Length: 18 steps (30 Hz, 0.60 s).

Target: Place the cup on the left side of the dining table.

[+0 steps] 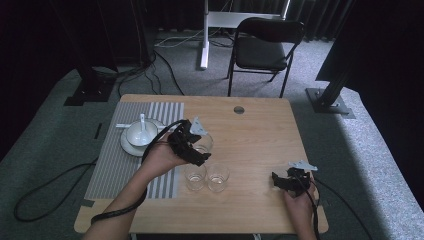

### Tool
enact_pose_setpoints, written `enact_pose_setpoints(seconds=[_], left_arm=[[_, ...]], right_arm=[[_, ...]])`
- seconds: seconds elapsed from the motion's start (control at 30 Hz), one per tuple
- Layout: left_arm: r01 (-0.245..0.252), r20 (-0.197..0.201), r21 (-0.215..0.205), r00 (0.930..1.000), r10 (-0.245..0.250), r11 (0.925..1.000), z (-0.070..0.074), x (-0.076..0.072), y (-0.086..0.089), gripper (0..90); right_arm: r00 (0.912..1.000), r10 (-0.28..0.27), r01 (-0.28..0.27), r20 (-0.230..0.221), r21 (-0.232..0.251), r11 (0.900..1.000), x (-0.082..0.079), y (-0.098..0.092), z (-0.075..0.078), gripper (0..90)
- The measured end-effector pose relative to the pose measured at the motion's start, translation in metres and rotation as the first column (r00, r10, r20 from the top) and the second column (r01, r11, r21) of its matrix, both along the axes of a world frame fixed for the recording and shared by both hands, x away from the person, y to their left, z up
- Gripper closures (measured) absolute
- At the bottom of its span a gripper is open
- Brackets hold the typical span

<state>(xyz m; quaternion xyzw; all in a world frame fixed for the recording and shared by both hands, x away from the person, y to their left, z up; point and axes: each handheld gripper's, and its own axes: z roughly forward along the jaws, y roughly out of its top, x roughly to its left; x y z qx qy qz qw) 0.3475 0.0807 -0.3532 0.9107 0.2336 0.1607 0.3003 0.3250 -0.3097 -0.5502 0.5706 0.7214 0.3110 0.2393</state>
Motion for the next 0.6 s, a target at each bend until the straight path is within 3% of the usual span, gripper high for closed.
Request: enact_pose_setpoints(seconds=[0.13, 0.6], left_arm=[[-0.024, -0.004, 0.023, 0.9997, 0.025, 0.9994, -0.004, 0.001, 0.016, 18.9], [-0.117, -0.041, 0.015, 0.9922, 0.118, 0.993, -0.026, 0.004, 0.065, 18.9]], right_arm=[[1.0, 0.0, 0.0, 0.0, 0.0, 1.0, 0.0, 0.0, 0.0, 12.2], [1.0, 0.0, 0.0, 0.0, 0.0, 1.0, 0.0, 0.0, 0.0, 12.3]])
